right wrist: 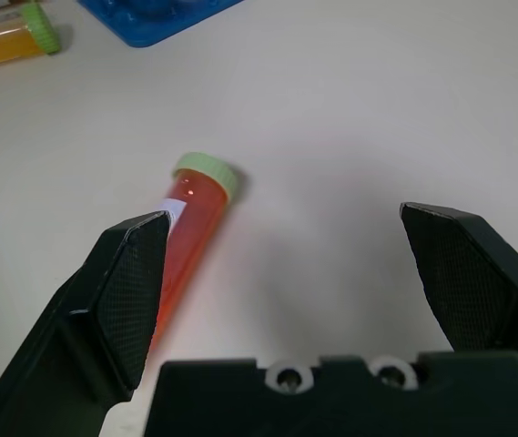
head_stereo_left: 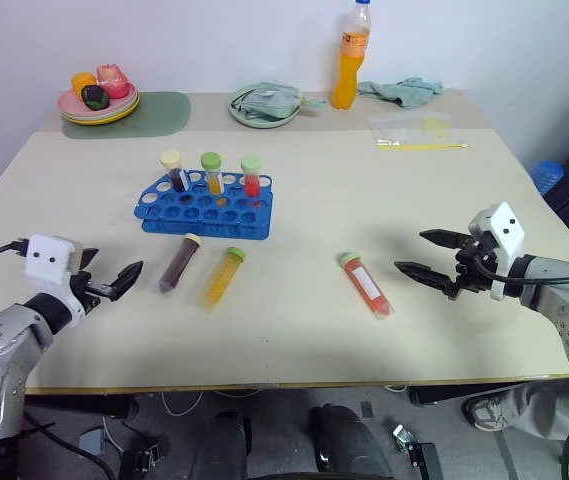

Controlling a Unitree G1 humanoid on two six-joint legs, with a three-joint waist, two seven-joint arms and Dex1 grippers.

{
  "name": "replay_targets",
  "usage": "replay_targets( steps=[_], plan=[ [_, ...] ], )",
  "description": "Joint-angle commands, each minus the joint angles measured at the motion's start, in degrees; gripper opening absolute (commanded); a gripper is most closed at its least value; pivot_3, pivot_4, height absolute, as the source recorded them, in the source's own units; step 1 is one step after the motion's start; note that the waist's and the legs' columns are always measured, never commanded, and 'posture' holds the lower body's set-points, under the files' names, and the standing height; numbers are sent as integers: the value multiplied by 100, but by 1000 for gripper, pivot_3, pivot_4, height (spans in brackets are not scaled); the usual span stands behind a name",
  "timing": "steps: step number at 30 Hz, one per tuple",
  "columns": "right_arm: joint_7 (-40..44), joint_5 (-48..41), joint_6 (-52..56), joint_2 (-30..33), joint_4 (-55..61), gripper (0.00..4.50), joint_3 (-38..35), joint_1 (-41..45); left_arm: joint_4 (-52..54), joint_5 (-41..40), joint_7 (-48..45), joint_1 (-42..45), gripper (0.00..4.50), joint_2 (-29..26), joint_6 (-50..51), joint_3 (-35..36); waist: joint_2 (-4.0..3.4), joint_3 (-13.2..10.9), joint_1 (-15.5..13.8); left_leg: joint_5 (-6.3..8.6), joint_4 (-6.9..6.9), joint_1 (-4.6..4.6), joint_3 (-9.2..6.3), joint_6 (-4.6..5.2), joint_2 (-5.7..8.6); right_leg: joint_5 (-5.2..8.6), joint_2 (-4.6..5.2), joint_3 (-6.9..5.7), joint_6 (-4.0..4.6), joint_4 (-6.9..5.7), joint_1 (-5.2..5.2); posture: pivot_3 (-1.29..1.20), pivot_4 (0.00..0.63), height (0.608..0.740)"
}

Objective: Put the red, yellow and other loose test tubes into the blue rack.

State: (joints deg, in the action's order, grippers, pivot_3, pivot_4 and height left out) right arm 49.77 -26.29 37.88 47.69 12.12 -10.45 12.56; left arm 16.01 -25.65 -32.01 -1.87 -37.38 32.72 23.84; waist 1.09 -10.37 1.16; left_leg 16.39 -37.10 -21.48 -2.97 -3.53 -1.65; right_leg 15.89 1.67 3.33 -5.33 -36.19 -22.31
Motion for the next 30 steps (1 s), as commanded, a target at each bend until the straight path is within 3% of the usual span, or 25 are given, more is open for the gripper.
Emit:
replay_targets(
  steps=[1,5,11,20,30],
  plan=[
    [-329,-341,545,9,738,4500,-211,228,208,-164,-142,247,4442,36,-136,-107,-1,0,-20,0,0,0,0,0,0,0,0,0,0,0,0,0,150,740],
    [-1070,-322,1717,65,1444,4500,194,761,446,-501,-497,554,4442,135,19,-535,-1,0,-30,0,-3,-1,-1,0,0,0,-1,0,0,-1,-1,0,150,740],
    [-2480,-406,5288,-767,1562,4500,734,2260,1011,-629,-951,703,4442,146,166,-1553,-2,1,-15,0,0,-4,0,0,-1,-2,-2,4,6,-1,-9,0,150,740],
    [-4217,-2124,5462,-624,734,4500,1740,3186,1144,-480,-914,661,4442,397,75,-2226,-4,2,-16,0,0,-13,2,1,0,-2,-3,5,7,1,-15,0,150,740],
    [-6713,-4637,5462,-457,-1043,4500,2631,3887,1456,-552,-724,348,4442,464,83,-2188,-5,2,-1,0,1,-21,2,2,-5,-2,-11,7,6,0,-25,0,150,740]
  ],
)
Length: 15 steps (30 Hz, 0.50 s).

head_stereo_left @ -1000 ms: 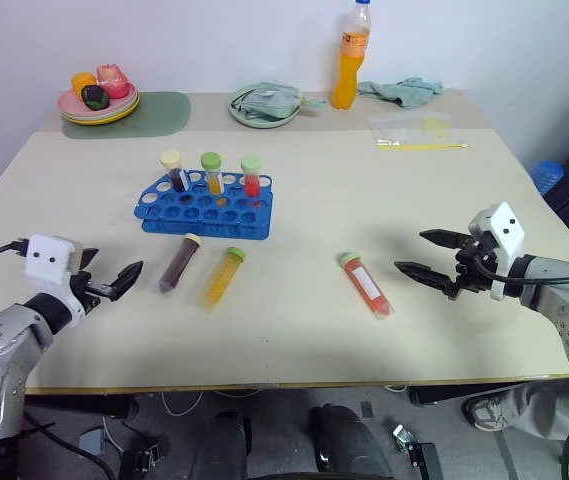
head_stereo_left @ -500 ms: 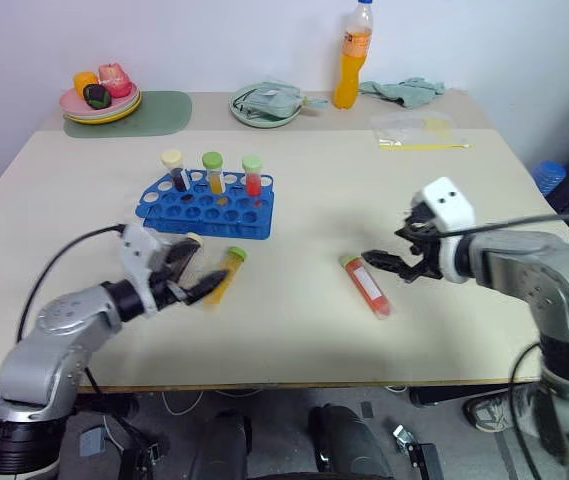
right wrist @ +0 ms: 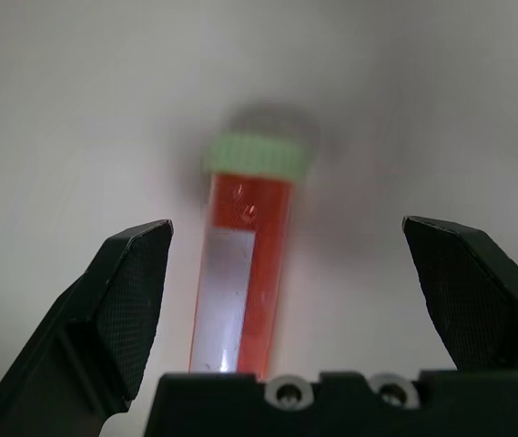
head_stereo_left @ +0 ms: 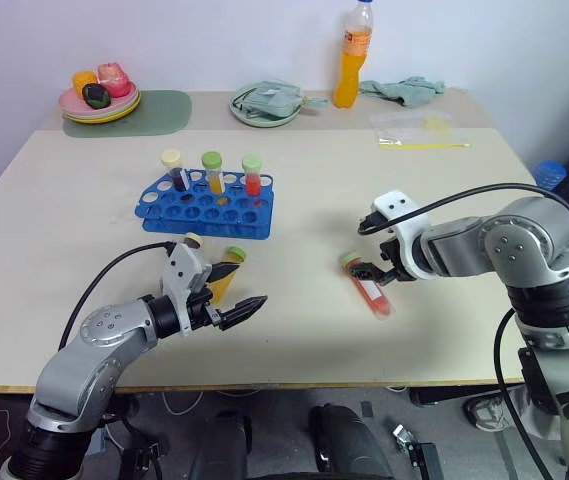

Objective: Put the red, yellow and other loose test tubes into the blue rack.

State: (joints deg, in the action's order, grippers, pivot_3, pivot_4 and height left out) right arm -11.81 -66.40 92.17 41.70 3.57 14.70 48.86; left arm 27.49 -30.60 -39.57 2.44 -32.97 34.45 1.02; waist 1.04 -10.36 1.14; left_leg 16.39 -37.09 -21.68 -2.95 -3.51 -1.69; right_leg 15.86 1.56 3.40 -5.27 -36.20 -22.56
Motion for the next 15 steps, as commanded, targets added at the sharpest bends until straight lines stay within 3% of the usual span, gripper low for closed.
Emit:
replay_targets(
  steps=[1,7,10,15],
  plan=[
    [-757,-865,33,180,-350,4500,219,308,332,-60,47,-116,4442,27,-95,93,0,0,1,0,-1,-2,0,0,0,0,0,0,0,0,-1,0,150,740],
    [-1747,-1929,33,165,-1019,4500,575,598,407,-66,121,-238,4442,46,-107,106,0,0,-2,0,-2,-8,-1,0,0,1,-2,0,1,1,-6,0,150,740],
    [-2156,-2305,33,63,-1193,3715,629,656,421,-66,128,-278,4500,48,-117,117,0,0,2,0,-2,-15,-1,1,0,1,-2,0,1,1,-12,0,150,740],
    [-2684,-2863,33,-132,-1397,1300,599,703,397,-42,156,-268,4500,60,-127,128,-1,1,2,-1,-2,-25,-2,2,-3,0,-6,0,1,1,-20,0,150,740]
  ],
)
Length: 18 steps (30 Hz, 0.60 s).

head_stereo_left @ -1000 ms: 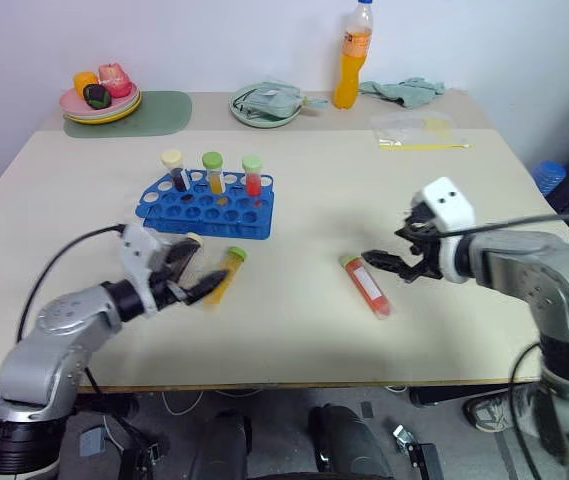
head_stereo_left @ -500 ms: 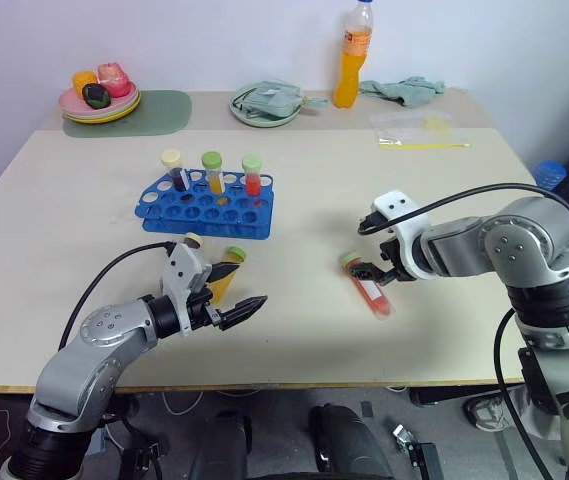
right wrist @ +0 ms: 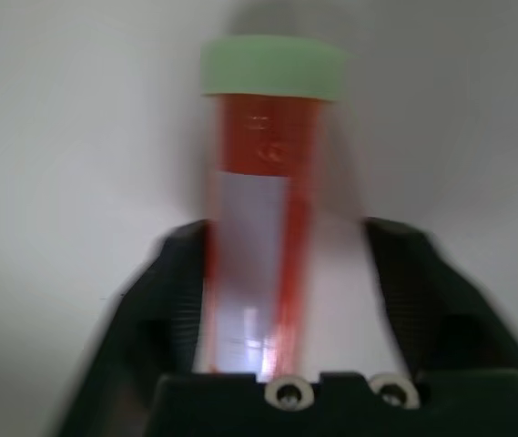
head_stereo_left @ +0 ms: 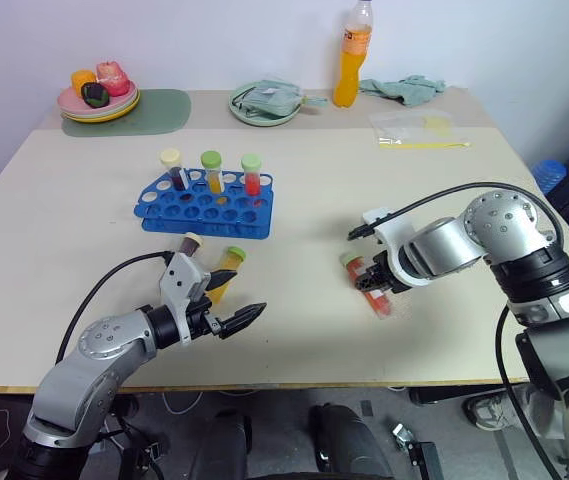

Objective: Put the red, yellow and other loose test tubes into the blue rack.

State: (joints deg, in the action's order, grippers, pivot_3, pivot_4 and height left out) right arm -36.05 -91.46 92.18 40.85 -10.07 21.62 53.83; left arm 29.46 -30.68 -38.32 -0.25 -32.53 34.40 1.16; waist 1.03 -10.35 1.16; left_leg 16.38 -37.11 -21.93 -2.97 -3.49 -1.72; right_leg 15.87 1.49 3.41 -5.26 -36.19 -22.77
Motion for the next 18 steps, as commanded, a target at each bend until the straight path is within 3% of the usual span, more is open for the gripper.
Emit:
replay_targets(
  steps=[1,6,8,11,15,18],
  plan=[
    [-356,-466,14,-75,-49,1300,-118,213,195,-32,35,3,4500,13,-124,122,0,0,0,0,-1,-2,0,1,0,0,0,0,0,0,-1,0,150,740],
    [-181,-548,-589,-285,684,1300,-601,114,164,11,62,-55,4500,-22,-165,213,-3,1,-1,-5,-2,-19,0,8,0,-1,0,0,-1,0,-18,0,150,740],
    [904,432,-1262,-380,1755,1300,-763,80,97,60,122,-104,4500,-29,-219,342,-7,3,8,-9,-1,-38,0,16,0,-10,0,-1,-14,-1,-38,0,150,740],
    [2789,2591,-3099,-358,2698,1300,-237,-30,-164,270,379,-195,4500,-7,-420,663,-25,13,-2,-10,4,-44,-6,18,-8,-15,-9,-7,-18,-1,-49,0,150,740],
    [4257,4514,-5217,-1145,1973,1300,253,-263,-794,741,1037,62,4500,234,-979,1111,-22,20,1,-12,0,-37,-10,20,-8,-15,-10,-16,-3,0,-41,0,150,740],
    [4647,5619,-6791,-2287,783,1300,282,-297,-1467,1172,1878,528,4500,618,-1673,1554,-21,20,-4,-18,-3,-37,-5,25,-8,-26,-9,-15,-2,-2,-41,0,150,740]
  ],
)
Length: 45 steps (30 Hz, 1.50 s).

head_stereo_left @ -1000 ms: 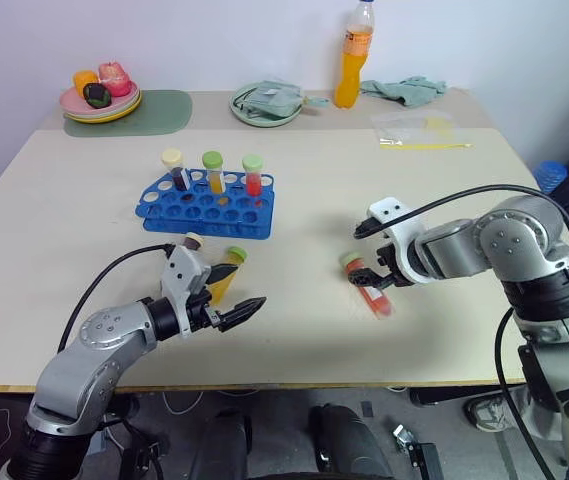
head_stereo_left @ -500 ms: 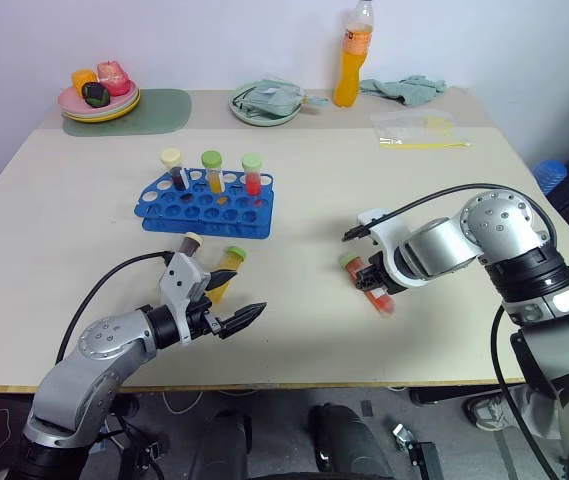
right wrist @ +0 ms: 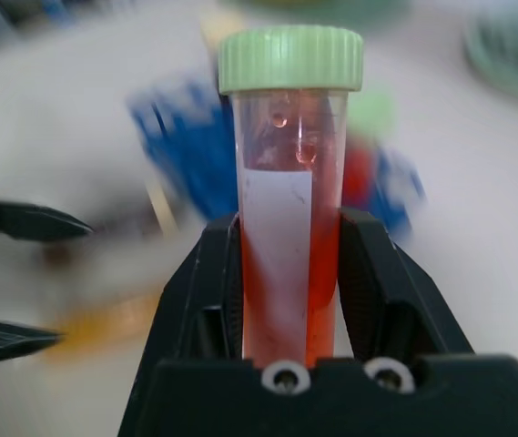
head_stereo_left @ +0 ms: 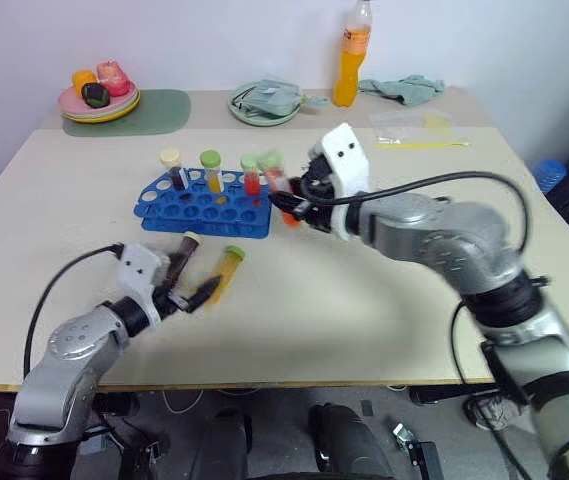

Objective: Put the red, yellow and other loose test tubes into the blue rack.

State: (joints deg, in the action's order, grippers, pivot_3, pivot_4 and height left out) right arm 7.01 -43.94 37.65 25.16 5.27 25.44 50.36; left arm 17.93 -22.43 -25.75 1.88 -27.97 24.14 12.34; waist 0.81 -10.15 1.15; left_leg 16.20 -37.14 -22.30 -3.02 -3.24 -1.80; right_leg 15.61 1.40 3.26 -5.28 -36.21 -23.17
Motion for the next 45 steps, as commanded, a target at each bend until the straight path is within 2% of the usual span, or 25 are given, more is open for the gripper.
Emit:
replay_targets(
  steps=[1,6,11,20,32,45],
  plan=[
    [341,1070,-1720,-1118,-1179,1300,-229,54,-424,471,721,378,4500,219,-844,475,3,2,7,-2,0,0,-1,-1,0,-3,-1,0,1,-2,-2,0,150,740],
    [186,2429,-3510,-2273,-2929,1300,-399,187,-442,595,696,337,4500,324,-1134,349,5,3,-29,-8,12,-4,4,-13,3,-11,12,-2,0,-13,-13,0,150,740],
    [410,2913,-4151,-2810,-4068,1300,-749,332,-271,568,510,130,4500,287,-1124,259,4,3,0,-16,13,-4,3,-29,5,-17,16,-3,7,-14,-12,0,150,740],
    [571,3459,-4693,-3156,-5129,1300,-1322,466,-132,344,185,25,4500,244,-913,299,3,2,74,-23,14,0,-6,-39,3,-19,9,-6,9,-34,-17,0,150,740],
    [912,3791,-4728,-3381,-5180,1300,-1565,311,-146,350,92,71,4500,269,-878,297,3,2,154,-25,11,7,-9,-43,3,-17,6,-5,13,-74,-27,0,150,740],
    [761,4094,-5044,-3511,-5875,1300,-1829,582,-99,353,80,26,4500,288,-864,281,3,2,149,-30,10,9,-10,-51,4,-16,6,-5,13,-80,-27,0,150,740]
  ],
)
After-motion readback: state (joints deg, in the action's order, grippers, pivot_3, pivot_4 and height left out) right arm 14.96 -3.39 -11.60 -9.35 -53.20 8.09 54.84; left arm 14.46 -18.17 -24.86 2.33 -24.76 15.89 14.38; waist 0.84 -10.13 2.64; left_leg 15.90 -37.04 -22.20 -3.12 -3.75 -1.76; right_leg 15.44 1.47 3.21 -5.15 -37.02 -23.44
